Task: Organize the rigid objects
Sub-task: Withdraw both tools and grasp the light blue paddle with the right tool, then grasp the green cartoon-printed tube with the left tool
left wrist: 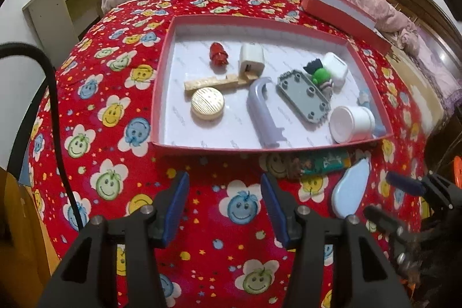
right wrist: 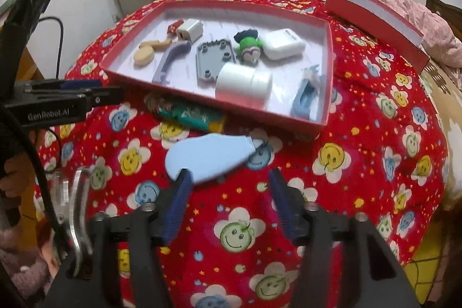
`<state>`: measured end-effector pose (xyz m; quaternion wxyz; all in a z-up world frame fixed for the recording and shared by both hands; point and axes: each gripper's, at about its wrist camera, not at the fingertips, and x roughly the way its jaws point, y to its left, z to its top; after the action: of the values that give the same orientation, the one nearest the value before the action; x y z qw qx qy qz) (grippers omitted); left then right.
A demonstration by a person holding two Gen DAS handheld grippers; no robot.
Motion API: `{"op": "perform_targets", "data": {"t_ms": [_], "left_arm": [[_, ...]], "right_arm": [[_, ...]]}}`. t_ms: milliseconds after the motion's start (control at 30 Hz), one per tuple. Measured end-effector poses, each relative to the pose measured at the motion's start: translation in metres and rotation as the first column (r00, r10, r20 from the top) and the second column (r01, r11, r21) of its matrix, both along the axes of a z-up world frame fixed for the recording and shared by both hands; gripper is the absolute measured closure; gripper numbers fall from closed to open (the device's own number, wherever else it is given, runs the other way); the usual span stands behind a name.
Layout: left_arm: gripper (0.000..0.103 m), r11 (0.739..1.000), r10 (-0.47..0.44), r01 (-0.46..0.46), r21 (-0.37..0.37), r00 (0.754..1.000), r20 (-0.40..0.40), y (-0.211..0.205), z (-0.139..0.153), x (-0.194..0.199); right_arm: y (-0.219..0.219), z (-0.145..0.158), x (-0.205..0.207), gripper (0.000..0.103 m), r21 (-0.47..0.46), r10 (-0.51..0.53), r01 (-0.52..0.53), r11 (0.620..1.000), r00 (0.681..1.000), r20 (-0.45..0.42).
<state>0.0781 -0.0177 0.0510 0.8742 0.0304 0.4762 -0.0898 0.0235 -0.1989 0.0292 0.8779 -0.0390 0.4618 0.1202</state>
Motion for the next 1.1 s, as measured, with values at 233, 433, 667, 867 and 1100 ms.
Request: {"op": "perform_targets", "data": {"t_ms": [233, 433, 667, 867, 1100], "left_arm": [[0.048, 1.0, 0.004, -0.004, 0.013, 1.0, -0.019, 0.002, -0.008, -0.002], [0.048, 1.0, 0.019, -0.019, 0.012, 0.999, -0.03, 0.009, -0.014, -0.002], [0.048, 1.0, 0.022, -0.022, 0.006, 0.999, -0.039, 0.011, -0.019, -0.001], [0.048, 1.0, 0.019, -0.018, 0.008, 0.999, -0.043, 0.01, -0.021, -0.001], [0.048, 1.0, 0.005, -0.005, -0.003, 0.999, -0.04, 0.005, -0.019, -0.005]], "right_arm": [[0.014, -0.014, 0.004, 0.017, -0.029, 0.053, -0.054, 0.998, 0.999, -0.004], [0.023, -0.018, 0.02, 0.017, -0.094, 0.084, -0.083, 0.992, 0.996, 0.0], [0.024, -0.023, 0.034, 0.014, -0.082, 0.089, -0.09, 0.993, 0.996, -0.012], [0.028, -0.026, 0.034, 0.01, -0.101, 0.143, -0.142, 0.985, 0.99, -0.004], [0.024, -0.023, 0.035, 0.016, -0.104, 0.153, -0.154, 0.983, 0.988, -0.021]]}}
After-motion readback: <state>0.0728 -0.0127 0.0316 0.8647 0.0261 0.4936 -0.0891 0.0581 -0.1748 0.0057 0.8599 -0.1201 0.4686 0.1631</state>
